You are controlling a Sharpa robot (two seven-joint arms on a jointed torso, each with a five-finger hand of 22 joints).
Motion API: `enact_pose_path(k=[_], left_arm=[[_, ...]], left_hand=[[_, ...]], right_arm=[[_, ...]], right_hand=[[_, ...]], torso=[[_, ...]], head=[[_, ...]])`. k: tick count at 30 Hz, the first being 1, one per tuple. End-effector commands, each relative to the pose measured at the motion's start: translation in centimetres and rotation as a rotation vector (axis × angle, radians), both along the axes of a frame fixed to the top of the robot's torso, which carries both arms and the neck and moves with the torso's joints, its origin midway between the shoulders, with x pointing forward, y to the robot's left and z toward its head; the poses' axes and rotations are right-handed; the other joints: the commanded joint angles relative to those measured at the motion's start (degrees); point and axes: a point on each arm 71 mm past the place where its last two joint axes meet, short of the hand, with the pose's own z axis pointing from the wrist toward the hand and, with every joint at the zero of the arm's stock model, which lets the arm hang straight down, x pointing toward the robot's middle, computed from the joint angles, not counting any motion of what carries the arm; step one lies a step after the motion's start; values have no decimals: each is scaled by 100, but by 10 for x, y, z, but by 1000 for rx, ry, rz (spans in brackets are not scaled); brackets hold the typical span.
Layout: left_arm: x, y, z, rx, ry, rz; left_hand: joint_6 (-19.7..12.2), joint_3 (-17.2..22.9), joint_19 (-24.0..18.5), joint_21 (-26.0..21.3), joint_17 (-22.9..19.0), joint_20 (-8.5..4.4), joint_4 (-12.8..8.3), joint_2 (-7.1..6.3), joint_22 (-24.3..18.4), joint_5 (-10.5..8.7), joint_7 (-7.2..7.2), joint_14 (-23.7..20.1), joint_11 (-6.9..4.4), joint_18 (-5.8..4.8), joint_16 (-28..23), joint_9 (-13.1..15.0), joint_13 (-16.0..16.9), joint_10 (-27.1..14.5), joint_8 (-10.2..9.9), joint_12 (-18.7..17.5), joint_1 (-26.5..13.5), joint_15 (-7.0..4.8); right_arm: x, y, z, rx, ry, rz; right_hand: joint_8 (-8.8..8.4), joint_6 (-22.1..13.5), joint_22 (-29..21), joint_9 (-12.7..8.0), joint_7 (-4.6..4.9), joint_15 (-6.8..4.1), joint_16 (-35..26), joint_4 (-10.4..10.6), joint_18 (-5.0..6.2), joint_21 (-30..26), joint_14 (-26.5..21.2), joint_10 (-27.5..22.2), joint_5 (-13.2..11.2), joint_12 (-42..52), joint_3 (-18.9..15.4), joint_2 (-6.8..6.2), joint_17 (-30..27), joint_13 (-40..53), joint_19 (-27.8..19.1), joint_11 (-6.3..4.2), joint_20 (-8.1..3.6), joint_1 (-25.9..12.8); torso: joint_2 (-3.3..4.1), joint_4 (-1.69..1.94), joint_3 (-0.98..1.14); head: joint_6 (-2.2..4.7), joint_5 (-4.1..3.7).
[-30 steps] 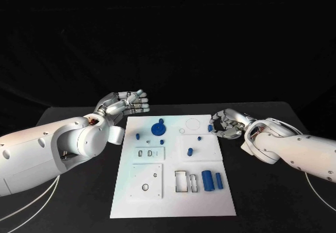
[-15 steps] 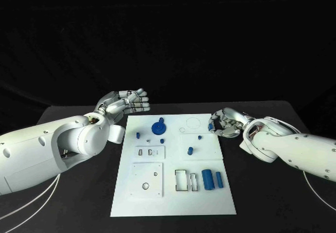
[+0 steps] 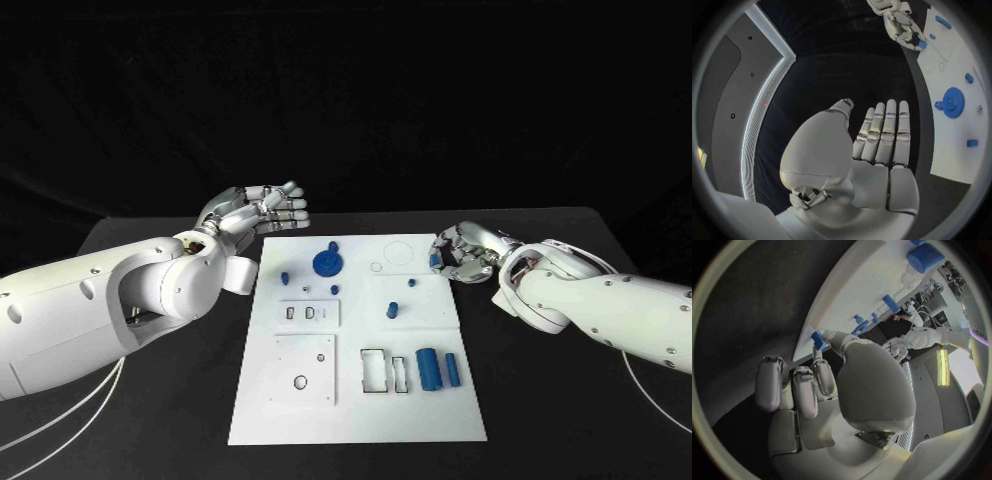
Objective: Assemble the parts on the task board
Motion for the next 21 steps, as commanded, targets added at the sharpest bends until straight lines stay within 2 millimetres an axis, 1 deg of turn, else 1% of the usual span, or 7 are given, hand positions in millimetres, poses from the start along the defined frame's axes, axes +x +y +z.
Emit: enact_pose_path(k=[1,6,9,12,15,21], left_arm=[[-1,-2,1,-6,-7,-22],[-1,-2,1,-5,-7,-22],[-1,-2,1,-5,-6,-23],[-1,-2,1,-5,-5,-23],[-1,-2,1,-5,-5,-23],[0,-1,1,-5,-3,-24]], left_hand=[[-23,-9,-26,-24,5,19,-30,50,-5,-4,34,-28,19,56,-15,-4,6,21,-22,-32,10,4],[-23,-9,-26,-24,5,19,-30,50,-5,-4,34,-28,19,56,-15,-4,6,21,-22,-32,10,4],[-23,-9,-26,-24,5,19,-30,50,-5,-4,34,-28,19,56,-15,-4,6,21,-22,-32,10,4],[-23,-9,-26,-24,5,19,-30,50,-5,-4,34,-28,19,56,-15,-4,6,21,-22,-32,10,4],[-23,-9,-26,-24,5,19,-30,50,-5,-4,34,-28,19,56,-15,-4,6,21,-22,-32,10,4],[-23,-8,-27,-28,10,21,-29,57,-9,-5,34,-36,21,55,-16,-4,6,20,-23,-33,12,6]], right_arm=[[0,1,-1,-18,9,8],[1,1,-1,-17,4,3],[1,1,-1,-15,-6,-5],[2,0,1,-14,-25,-19],[2,0,2,-12,-40,-26],[-1,4,4,-3,-55,-18]], right_hand=[[34,60,64,11,-10,-29,23,-32,-76,3,598,35,-29,36,27,63,1509,13,8,-31,-46,-19],[102,180,72,45,-52,-59,23,-55,-77,2,598,48,-36,42,60,117,1509,21,13,-66,-72,-35],[177,299,90,88,-100,-92,23,-77,-80,11,598,76,-34,60,94,180,1509,49,24,-107,-100,-45],[275,434,95,154,-162,-138,23,-104,-79,6,598,100,-30,71,135,271,1509,69,28,-160,-142,-57],[313,479,111,184,-189,-160,23,-127,-83,16,598,125,-33,86,153,301,1509,95,39,-185,-162,-58],[332,505,118,198,-203,-172,23,-144,-85,20,598,137,-48,93,159,310,1509,107,43,-197,-174,-59]], torso=[[0,-2,-1],[3,-7,0],[4,-7,2],[2,-5,1],[-3,-6,3],[-6,-12,4]], head=[[-3,7],[-9,11],[-11,12],[-11,12],[-18,24],[-30,45]])
